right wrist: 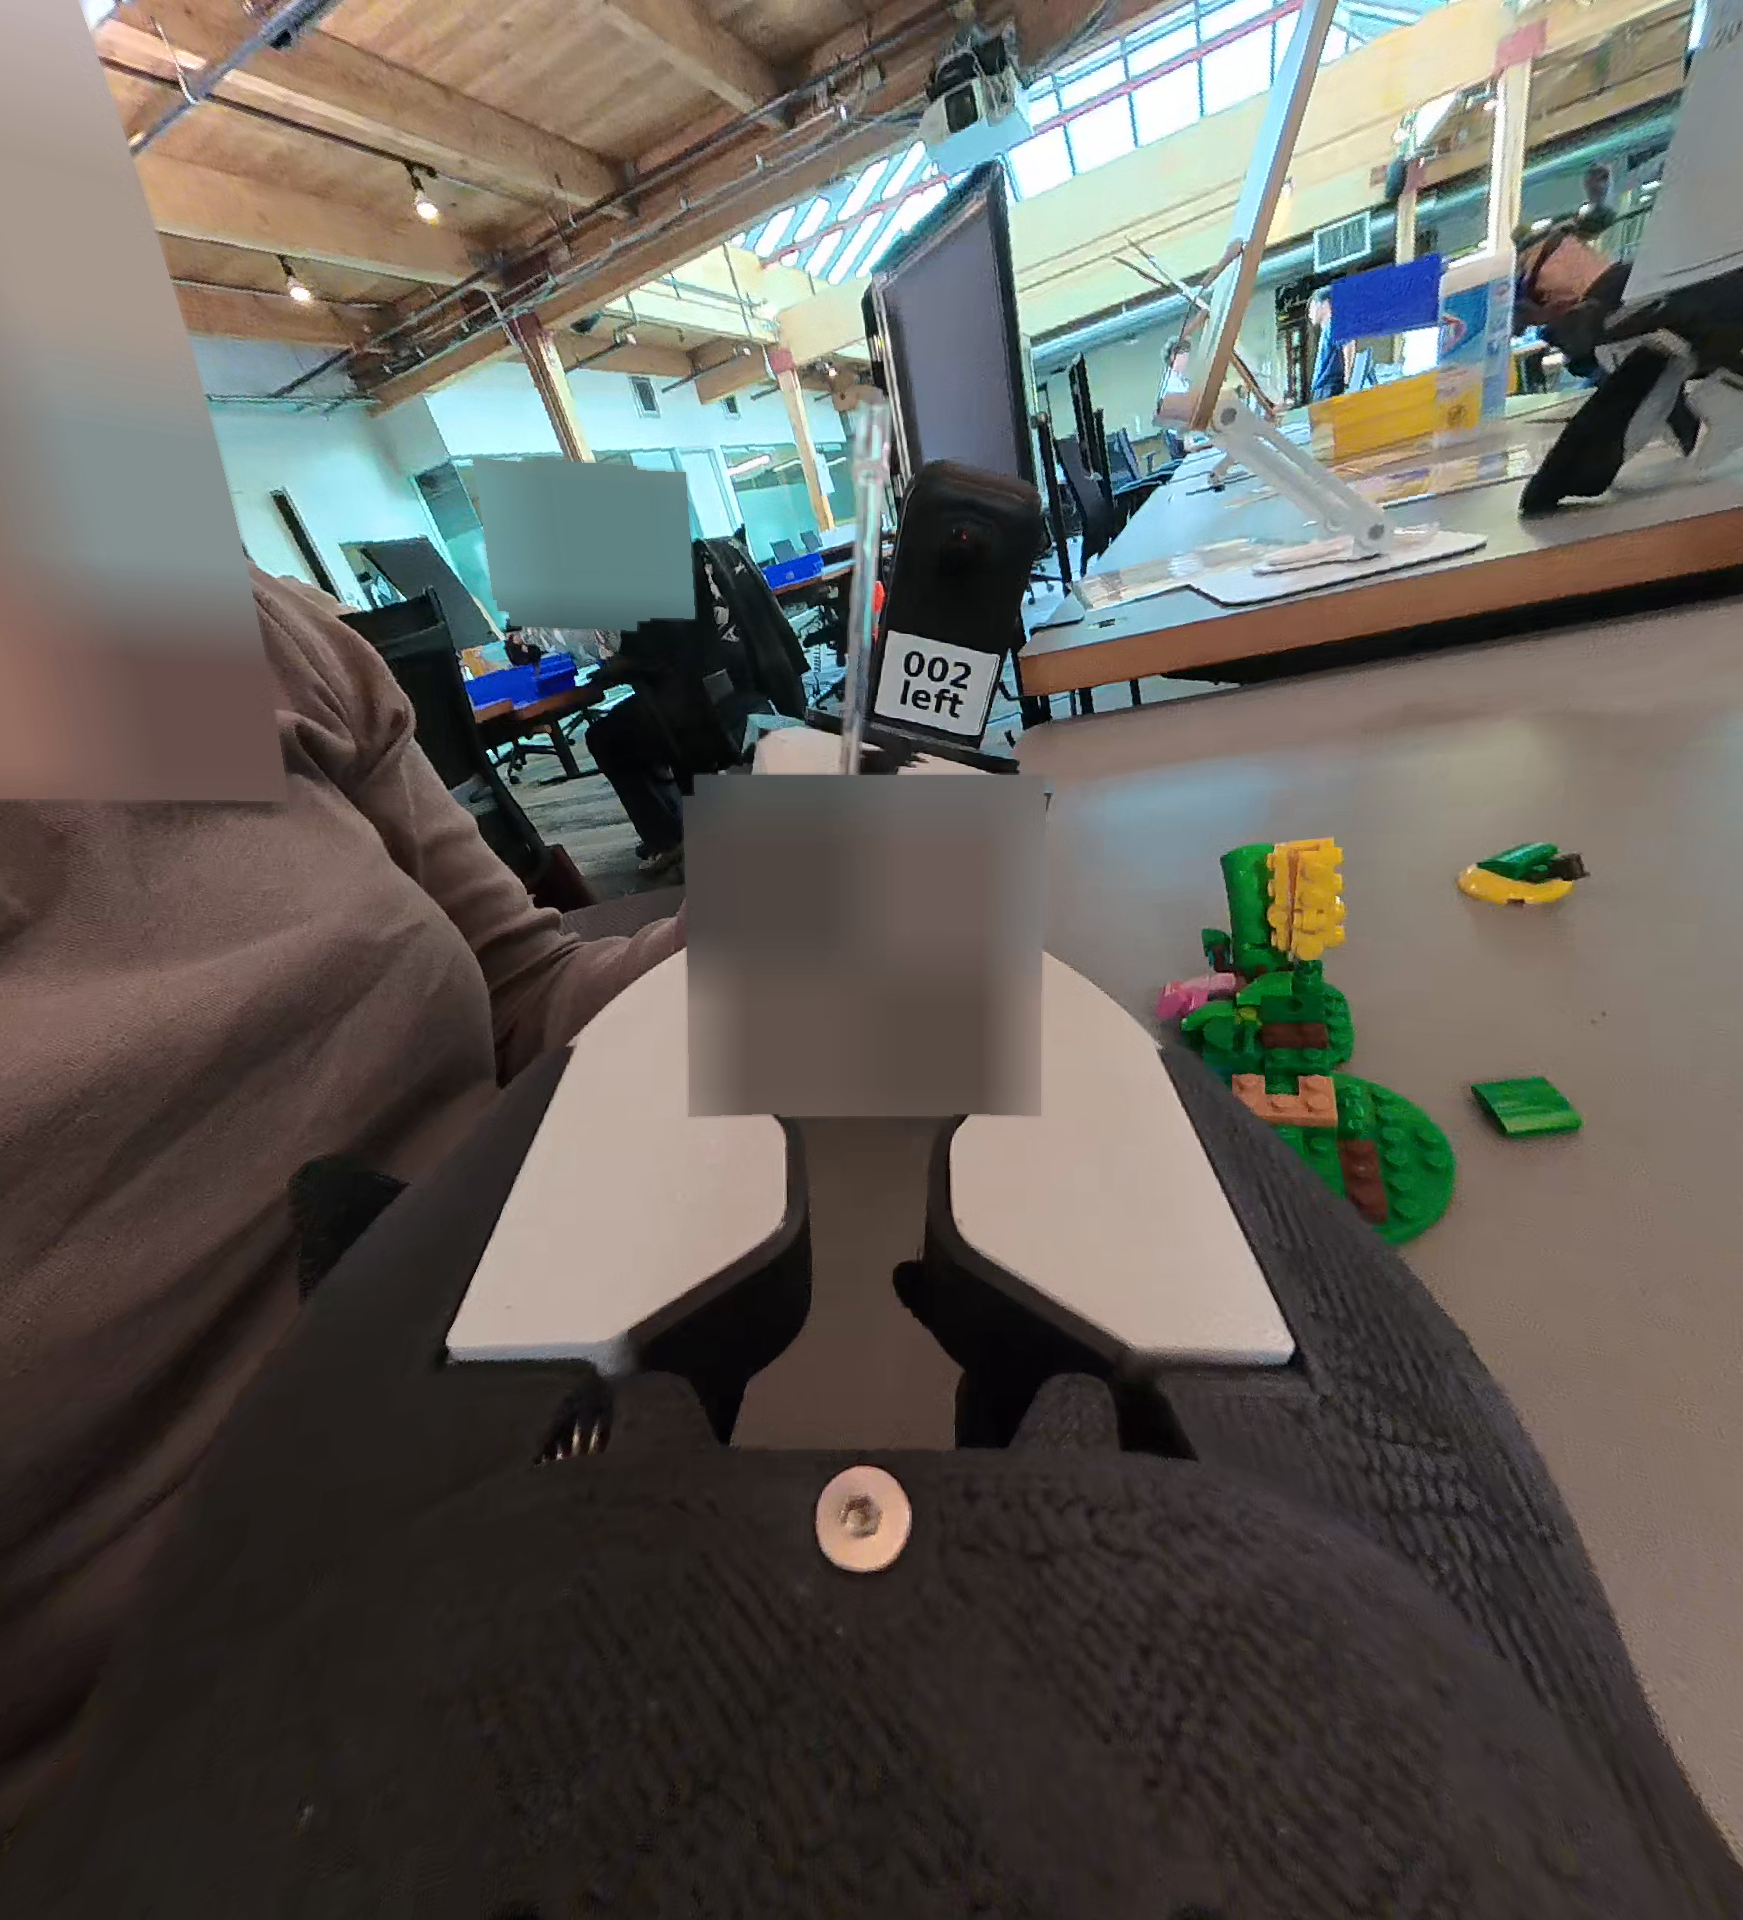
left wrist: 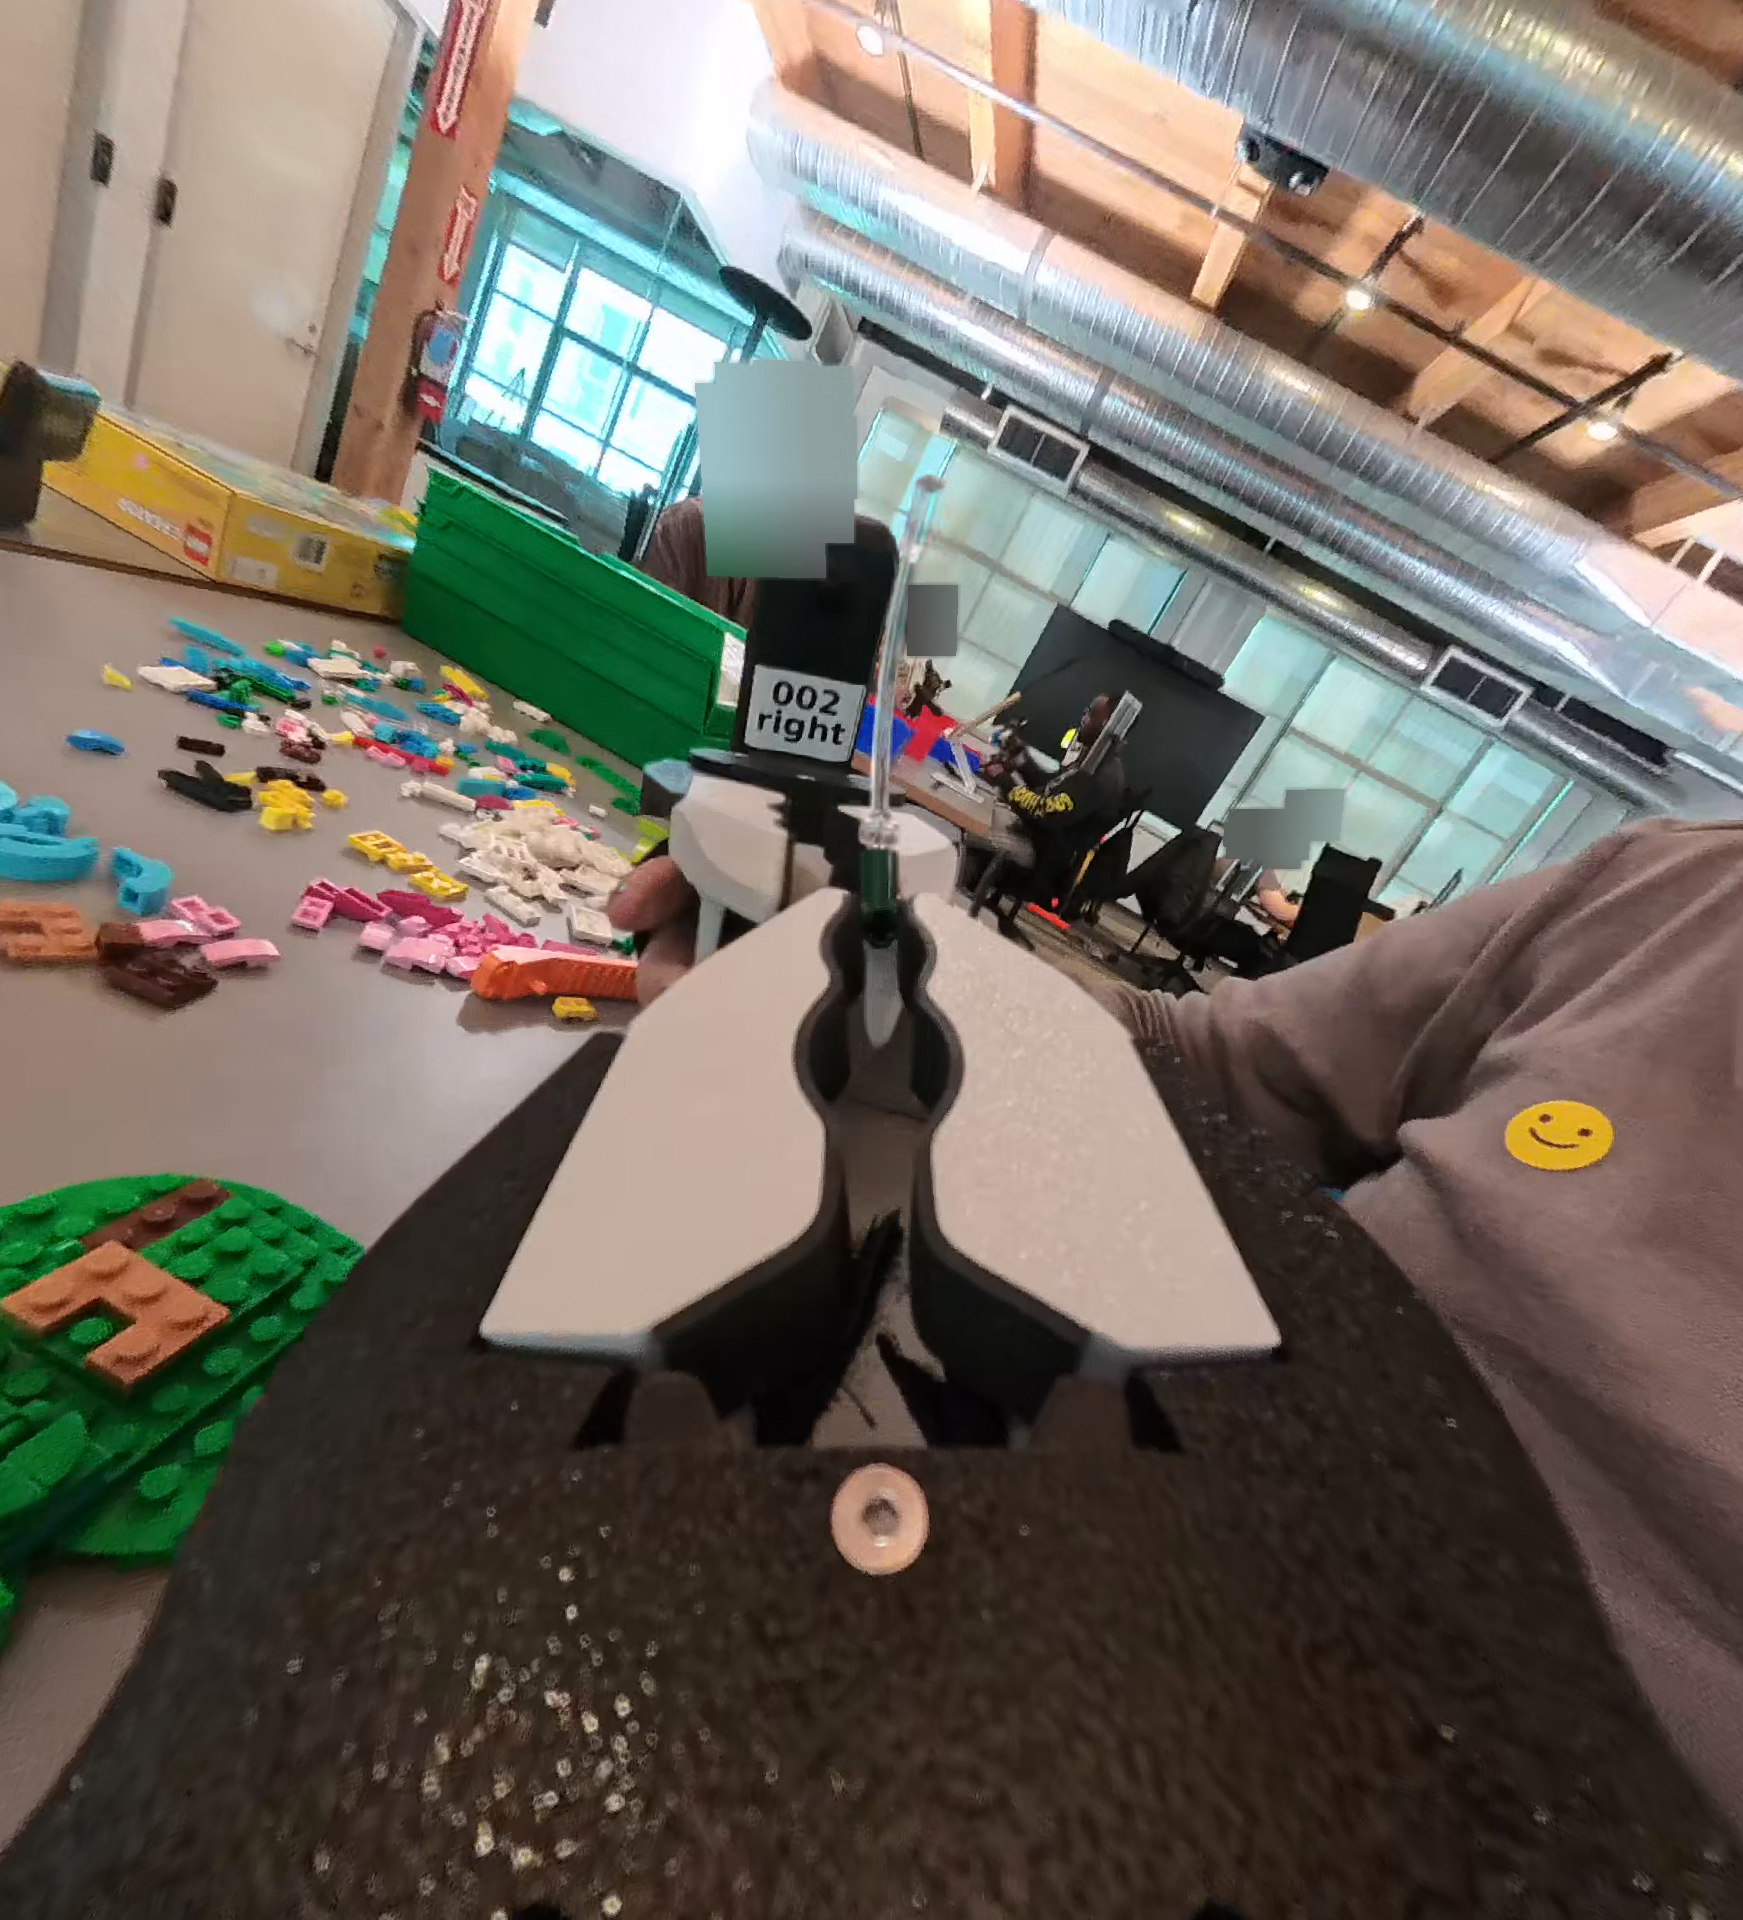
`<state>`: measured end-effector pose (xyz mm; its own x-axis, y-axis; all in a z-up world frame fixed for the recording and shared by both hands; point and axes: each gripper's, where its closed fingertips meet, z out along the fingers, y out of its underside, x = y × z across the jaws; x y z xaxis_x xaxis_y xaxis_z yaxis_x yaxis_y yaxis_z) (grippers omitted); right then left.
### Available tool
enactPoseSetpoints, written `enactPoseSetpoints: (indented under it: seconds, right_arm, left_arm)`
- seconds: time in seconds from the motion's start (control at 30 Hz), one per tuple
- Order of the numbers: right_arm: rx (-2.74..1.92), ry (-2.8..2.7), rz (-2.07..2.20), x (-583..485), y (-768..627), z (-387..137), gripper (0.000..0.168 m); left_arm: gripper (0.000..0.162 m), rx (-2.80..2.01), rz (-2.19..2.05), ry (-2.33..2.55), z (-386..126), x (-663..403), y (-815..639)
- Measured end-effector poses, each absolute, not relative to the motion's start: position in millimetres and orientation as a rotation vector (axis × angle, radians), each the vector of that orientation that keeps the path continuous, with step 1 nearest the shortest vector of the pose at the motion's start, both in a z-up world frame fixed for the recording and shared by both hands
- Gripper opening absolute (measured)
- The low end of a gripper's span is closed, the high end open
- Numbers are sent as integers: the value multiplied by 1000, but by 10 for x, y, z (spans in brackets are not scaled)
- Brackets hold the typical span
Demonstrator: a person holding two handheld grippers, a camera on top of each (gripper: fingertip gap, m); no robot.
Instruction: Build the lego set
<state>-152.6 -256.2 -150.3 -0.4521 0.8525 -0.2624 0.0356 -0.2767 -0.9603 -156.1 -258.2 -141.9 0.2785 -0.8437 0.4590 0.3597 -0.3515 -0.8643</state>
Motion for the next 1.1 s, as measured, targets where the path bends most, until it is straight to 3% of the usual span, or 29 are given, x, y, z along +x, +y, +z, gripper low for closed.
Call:
enactPoseSetpoints:
  seconds: [0.33,1.1]
  right_arm:
    - [-1127,-1365,1853,-1574,-2641,-1490,6]
    - [-1089,-1349,1830,-1572,-2651,-1447,5]
  left_arm:
    - [6,-1504,-1205,581,-1542,-1473,-2594]
    - [6,-1467,-1212,573,-1490,-1506,-2617]
